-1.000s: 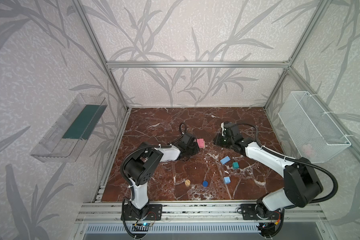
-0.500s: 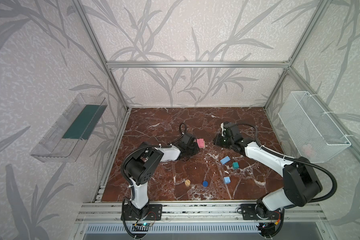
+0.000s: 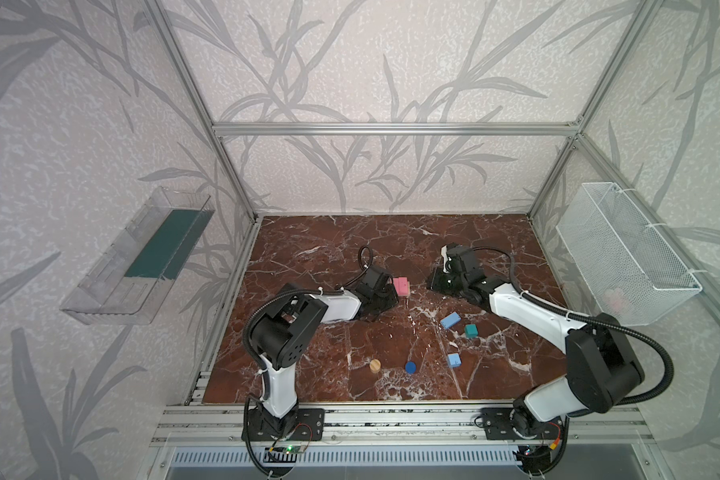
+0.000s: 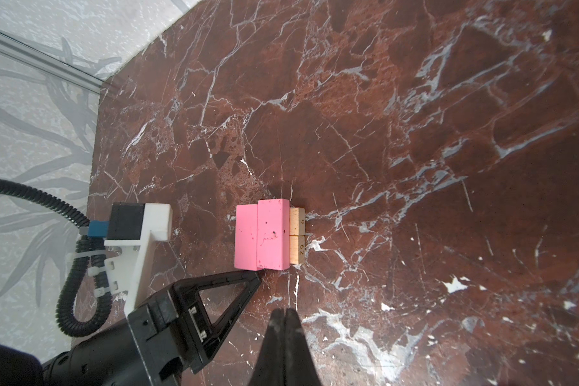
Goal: Build the wood block tower
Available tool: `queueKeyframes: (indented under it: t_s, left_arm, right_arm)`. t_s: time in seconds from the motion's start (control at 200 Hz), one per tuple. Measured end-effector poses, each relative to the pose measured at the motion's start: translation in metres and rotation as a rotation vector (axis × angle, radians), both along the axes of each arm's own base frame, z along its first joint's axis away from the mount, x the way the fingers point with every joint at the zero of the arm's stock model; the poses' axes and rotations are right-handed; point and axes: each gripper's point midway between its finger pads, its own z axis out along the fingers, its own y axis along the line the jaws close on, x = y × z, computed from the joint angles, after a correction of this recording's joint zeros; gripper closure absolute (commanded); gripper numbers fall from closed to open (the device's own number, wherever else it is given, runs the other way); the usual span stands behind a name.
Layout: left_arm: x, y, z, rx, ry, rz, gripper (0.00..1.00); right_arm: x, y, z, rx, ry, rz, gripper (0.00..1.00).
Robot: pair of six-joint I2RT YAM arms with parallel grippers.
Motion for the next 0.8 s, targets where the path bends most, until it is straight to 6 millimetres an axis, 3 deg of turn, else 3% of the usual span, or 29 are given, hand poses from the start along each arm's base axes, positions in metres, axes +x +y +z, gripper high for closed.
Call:
queueKeyframes:
  t_s: [0.8]
  left_arm:
    - [0.0039,-0.0009,-0.0036,-0.001,0.007,0.001,1.00]
  right_arm:
    - [0.0000,0.0001,-0.0045,-0.005,0.010,0.000,1.00]
